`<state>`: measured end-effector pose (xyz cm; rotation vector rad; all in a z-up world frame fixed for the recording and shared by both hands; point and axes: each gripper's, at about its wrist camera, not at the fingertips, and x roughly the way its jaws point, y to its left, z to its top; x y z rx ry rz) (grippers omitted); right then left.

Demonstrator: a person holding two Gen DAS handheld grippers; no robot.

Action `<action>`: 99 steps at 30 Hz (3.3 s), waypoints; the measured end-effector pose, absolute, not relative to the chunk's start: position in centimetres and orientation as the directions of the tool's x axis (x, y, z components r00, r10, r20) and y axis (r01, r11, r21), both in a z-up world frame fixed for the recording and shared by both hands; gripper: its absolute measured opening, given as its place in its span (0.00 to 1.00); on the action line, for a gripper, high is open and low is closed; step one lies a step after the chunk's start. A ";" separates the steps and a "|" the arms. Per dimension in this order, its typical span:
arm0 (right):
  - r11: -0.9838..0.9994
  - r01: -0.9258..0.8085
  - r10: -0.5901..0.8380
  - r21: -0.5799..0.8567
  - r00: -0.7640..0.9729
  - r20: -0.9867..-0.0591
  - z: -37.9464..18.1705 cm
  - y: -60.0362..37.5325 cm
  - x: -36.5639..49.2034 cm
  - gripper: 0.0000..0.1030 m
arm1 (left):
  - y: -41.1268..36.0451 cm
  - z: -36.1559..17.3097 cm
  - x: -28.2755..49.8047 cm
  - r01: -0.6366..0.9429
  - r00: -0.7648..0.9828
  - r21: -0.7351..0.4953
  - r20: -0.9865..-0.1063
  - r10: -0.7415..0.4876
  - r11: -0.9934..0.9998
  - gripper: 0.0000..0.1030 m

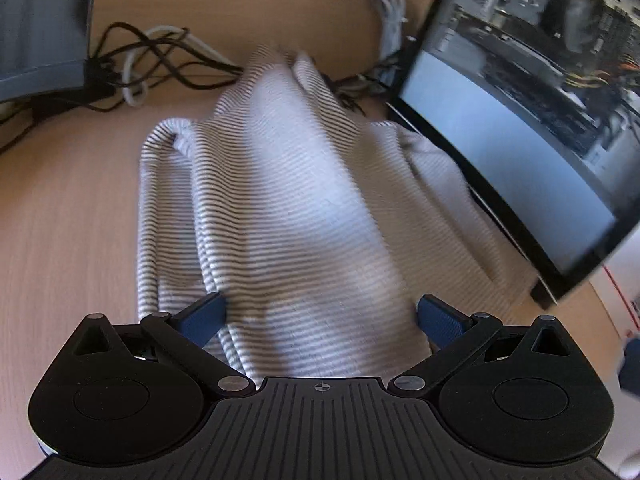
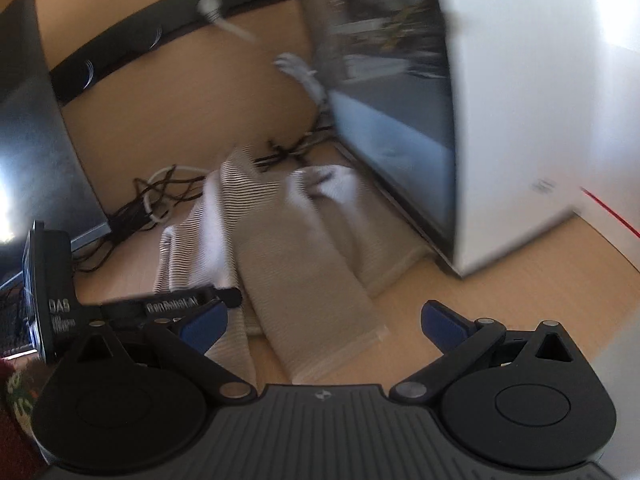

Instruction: Fold clothes

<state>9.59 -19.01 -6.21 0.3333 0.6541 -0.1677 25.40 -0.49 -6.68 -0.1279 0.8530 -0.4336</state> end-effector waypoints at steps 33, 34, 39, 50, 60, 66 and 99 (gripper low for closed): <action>0.931 -0.252 0.361 0.264 0.523 -0.772 -12.3 -13.6 13.9 1.00 | 8.3 -2.9 11.2 0.343 0.504 -0.227 -0.775 -0.382 0.912 1.00; 0.941 -0.231 0.335 0.247 0.544 -0.769 -11.8 -13.6 13.5 0.93 | 8.8 -2.5 11.1 0.352 0.529 -0.201 -0.763 -0.371 0.914 1.00; 0.959 -0.173 0.282 0.222 0.615 -0.737 -9.0 -12.5 11.4 0.48 | 10.1 -1.6 10.5 0.377 0.625 -0.075 -0.715 -0.313 0.923 1.00; 0.942 -0.299 0.310 0.154 0.595 -0.741 -6.9 -4.3 14.3 0.04 | 9.6 -1.7 9.7 0.558 0.638 -0.005 -0.636 -0.433 0.830 1.00; 0.792 -0.563 0.594 0.238 0.621 -0.511 5.4 -3.3 22.8 0.05 | 7.2 1.6 17.3 0.287 0.872 0.190 -0.458 -0.174 0.939 1.00; 0.912 -0.410 0.370 0.011 0.810 -0.454 4.7 -6.5 23.7 0.47 | 13.4 2.4 22.6 -0.163 0.866 0.147 -0.452 0.213 0.976 1.00; 0.855 -0.063 -0.239 -0.515 0.833 -0.499 -5.4 -11.6 24.1 0.37 | 1.6 -9.1 16.5 0.461 0.628 -0.064 -0.681 -0.376 0.885 1.00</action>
